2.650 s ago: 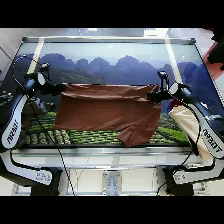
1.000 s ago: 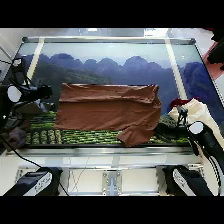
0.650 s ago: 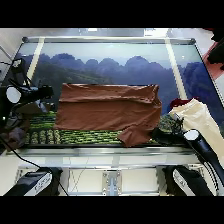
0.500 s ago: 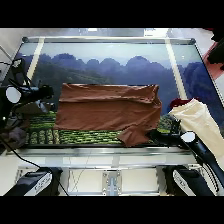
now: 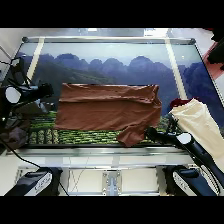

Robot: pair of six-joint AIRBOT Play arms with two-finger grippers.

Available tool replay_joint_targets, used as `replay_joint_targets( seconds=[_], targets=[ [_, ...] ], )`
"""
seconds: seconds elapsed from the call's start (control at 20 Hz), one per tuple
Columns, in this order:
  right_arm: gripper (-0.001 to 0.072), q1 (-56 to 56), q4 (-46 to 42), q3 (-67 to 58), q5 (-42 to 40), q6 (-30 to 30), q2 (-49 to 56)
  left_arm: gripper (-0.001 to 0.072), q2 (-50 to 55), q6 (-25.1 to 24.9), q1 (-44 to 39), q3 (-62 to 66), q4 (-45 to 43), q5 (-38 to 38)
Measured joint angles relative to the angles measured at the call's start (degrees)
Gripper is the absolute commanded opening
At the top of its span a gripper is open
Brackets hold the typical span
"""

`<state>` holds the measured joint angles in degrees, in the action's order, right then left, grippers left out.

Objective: Fold the shirts.

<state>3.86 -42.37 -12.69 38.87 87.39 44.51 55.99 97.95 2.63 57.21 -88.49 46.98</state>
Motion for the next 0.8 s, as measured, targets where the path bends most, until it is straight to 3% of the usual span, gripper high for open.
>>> replay_joint_targets(
  seconds=[0.15, 0.35, 0.55, 0.8],
  targets=[
    [0.0028, 0.3, 0.3, -1.6, 0.3, -0.4, -1.3, 0.0463, -2.4, 7.6, 2.8, -0.1, -7.7, -0.2],
    [0.0028, 0.4, 0.1, -2.5, 1.0, -0.6, -2.1, 0.0461, -4.2, 12.4, 12.8, -3.0, -13.1, 10.3],
    [0.0029, 0.4, -0.3, -2.7, 1.2, -0.9, -2.3, 0.0461, -4.6, 7.6, 21.6, -11.8, -0.9, 17.4],
    [0.0028, 0.4, -0.4, -2.8, 1.4, -2.0, -2.4, 0.0462, -3.7, 4.3, 25.0, -21.2, 17.9, 14.3]
  ],
)
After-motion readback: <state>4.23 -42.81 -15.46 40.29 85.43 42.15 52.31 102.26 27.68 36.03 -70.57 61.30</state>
